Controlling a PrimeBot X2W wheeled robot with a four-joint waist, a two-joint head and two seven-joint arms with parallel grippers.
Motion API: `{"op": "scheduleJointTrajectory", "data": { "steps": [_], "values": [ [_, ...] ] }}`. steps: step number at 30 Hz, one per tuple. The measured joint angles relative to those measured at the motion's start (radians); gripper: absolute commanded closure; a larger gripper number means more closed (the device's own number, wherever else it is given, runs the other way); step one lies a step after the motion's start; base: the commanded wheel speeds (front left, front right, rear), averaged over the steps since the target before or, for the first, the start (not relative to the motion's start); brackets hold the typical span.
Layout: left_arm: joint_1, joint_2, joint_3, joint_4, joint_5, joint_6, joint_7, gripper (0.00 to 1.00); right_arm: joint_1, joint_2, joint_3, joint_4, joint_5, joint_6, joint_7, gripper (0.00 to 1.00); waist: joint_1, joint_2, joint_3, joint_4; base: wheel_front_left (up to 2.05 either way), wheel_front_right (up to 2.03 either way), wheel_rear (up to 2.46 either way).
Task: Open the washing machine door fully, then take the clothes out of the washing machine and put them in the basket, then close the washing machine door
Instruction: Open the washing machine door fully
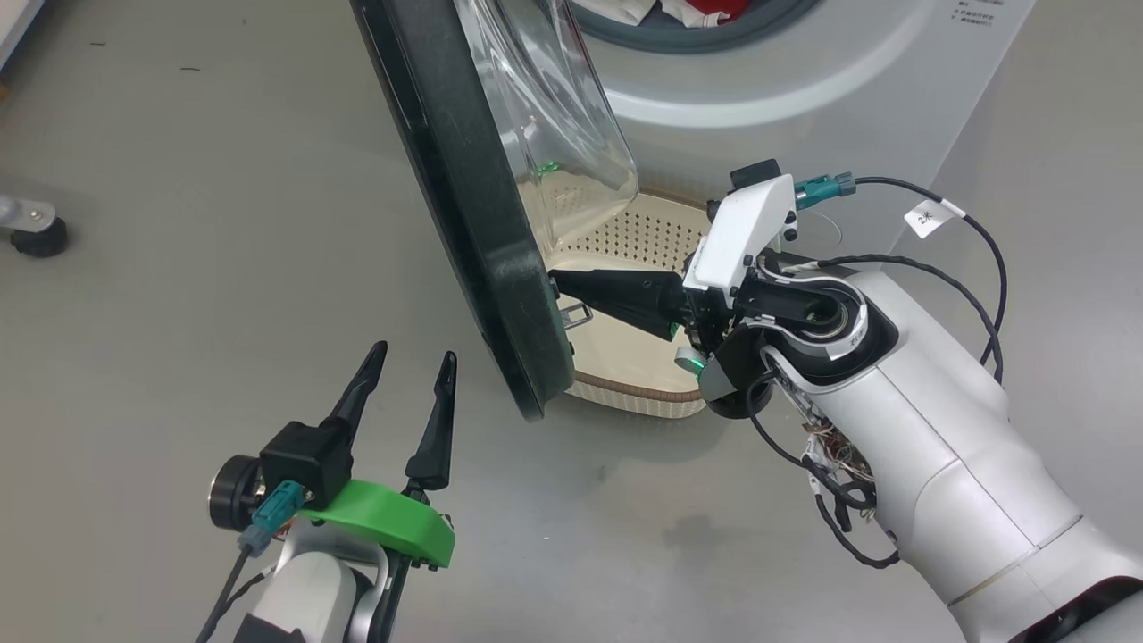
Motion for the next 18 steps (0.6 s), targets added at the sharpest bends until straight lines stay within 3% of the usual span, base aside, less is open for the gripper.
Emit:
{"op": "scheduleJointTrajectory", "data": {
  "steps": [9,14,18],
  "values": [
    [0.0,0.0,0.045,0.0,0.003,0.014,0.0,0.0,-0.003,0.002,0.031,0.02,-0.076,0.038,-0.068,1.0,0.0,0.0,-0.017,-0.026,0.0,0.0,0.0],
    [0.007,0.0,0.073,0.005,0.011,0.018,0.0,0.0,-0.006,-0.02,0.059,0.04,-0.199,0.101,-0.138,1.0,0.0,0.0,-0.044,-0.051,0.0,0.0,0.0],
    [0.034,0.003,0.107,0.01,0.025,0.023,0.0,0.0,-0.013,-0.109,0.124,0.043,-0.399,0.153,-0.248,1.0,0.0,0.0,-0.075,-0.086,0.0,0.0,0.0]
  ]
}}
